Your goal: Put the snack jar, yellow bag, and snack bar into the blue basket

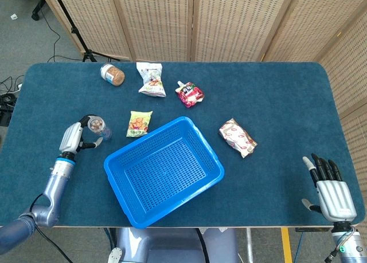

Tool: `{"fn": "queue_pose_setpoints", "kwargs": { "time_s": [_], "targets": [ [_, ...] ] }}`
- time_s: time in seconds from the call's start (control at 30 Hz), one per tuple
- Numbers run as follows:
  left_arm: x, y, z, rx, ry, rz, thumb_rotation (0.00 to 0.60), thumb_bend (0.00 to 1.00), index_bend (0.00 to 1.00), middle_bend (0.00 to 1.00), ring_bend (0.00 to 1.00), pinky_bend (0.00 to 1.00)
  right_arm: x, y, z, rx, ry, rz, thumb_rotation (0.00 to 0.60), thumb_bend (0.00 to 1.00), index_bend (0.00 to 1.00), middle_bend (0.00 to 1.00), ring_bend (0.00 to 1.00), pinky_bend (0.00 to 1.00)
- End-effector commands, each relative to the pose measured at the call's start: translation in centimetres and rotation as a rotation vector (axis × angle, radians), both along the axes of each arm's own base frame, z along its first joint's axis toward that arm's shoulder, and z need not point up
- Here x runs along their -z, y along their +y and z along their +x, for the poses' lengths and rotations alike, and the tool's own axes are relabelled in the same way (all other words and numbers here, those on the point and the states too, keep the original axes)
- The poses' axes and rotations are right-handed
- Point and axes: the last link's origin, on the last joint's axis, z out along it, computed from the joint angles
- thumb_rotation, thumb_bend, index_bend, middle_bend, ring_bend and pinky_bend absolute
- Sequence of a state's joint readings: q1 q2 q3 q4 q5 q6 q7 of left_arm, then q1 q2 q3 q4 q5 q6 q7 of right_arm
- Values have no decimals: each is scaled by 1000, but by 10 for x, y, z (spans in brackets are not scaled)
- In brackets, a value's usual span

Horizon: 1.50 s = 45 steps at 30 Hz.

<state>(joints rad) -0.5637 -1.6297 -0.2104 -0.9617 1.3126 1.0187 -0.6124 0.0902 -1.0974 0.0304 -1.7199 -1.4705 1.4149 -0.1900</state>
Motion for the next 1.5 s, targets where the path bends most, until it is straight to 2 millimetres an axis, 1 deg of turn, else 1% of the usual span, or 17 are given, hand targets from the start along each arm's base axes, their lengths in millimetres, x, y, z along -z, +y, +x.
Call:
{"fn": "queue_pose_setpoints", "kwargs": {
  "time_s": [0.03,0.2,0.37,0.5,0.6,0.77,1.23,1.37,1.5],
  "targets": [
    [-24,-2,4,33,4,37,600,374,593,276,274,271,0,0,0,-2,-1,-1,600,80,5,0,0,0],
    [-51,-12,15,54,0,48,600,369,598,283,278,271,0,1,1,-6,0,-2,600,80,5,0,0,0],
    [-77,-26,37,58,10,28,600,368,610,295,290,278,0,1,1,-2,-2,-7,600,81,5,0,0,0],
    [-88,-37,56,69,-7,24,600,367,621,305,299,284,0,0,-1,8,-2,-7,600,80,5,0,0,0],
    [-90,-43,74,101,-23,14,600,367,621,305,299,284,0,0,-1,7,-4,-9,600,80,5,0,0,0],
    [-82,-54,94,140,-52,-41,600,367,621,305,299,284,-1,-1,-2,12,-6,-8,600,82,5,0,0,0],
    [-37,-88,142,268,-67,-239,600,365,621,305,299,284,-2,-2,-4,18,-14,-7,600,81,5,0,0,0],
    [-25,-96,150,287,-73,-280,600,364,621,305,299,284,-3,-2,-4,16,-18,-9,600,81,5,0,0,0],
    [-15,-100,152,294,-54,-315,600,358,621,305,299,284,-3,-1,-4,15,-20,-9,600,81,5,0,0,0]
  ]
}}
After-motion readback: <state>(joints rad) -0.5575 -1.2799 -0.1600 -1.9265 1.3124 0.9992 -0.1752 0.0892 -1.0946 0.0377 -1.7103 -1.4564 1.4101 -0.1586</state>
